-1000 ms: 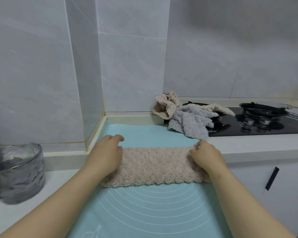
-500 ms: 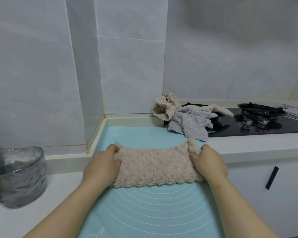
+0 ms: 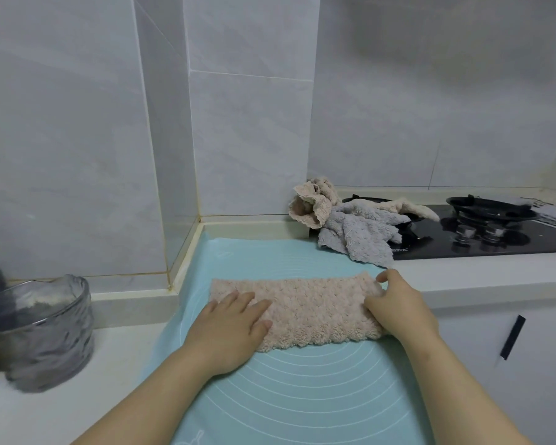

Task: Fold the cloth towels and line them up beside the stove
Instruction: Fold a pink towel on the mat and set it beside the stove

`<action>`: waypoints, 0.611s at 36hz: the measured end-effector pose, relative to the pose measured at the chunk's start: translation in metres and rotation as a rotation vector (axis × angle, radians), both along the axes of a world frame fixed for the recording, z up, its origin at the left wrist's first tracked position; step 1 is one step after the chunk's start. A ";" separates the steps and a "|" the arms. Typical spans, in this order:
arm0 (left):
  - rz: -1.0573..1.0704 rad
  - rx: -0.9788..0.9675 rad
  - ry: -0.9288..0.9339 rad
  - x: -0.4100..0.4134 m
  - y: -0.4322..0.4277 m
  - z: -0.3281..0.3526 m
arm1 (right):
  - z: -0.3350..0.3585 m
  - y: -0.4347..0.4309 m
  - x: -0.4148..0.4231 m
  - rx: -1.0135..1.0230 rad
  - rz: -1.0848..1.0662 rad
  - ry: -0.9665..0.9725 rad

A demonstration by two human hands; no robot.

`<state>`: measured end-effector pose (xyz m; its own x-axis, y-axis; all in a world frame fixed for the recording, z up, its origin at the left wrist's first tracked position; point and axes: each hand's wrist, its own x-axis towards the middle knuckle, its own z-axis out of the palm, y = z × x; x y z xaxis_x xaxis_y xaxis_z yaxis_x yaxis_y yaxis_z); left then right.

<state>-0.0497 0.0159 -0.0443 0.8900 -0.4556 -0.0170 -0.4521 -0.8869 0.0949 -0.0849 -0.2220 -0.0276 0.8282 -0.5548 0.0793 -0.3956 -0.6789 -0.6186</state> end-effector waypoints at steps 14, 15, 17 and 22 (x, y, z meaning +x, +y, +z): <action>0.315 -1.158 0.062 0.008 0.007 0.020 | 0.062 0.068 0.017 0.556 0.303 -0.446; 0.362 -1.343 0.189 0.008 0.009 0.024 | 0.065 0.077 0.016 0.629 0.373 -0.433; 0.427 -1.571 0.439 0.004 0.012 0.032 | 0.066 0.091 0.013 0.787 0.535 -0.375; 0.386 -1.580 0.585 0.011 0.021 0.025 | 0.044 0.099 0.016 0.843 0.466 -0.423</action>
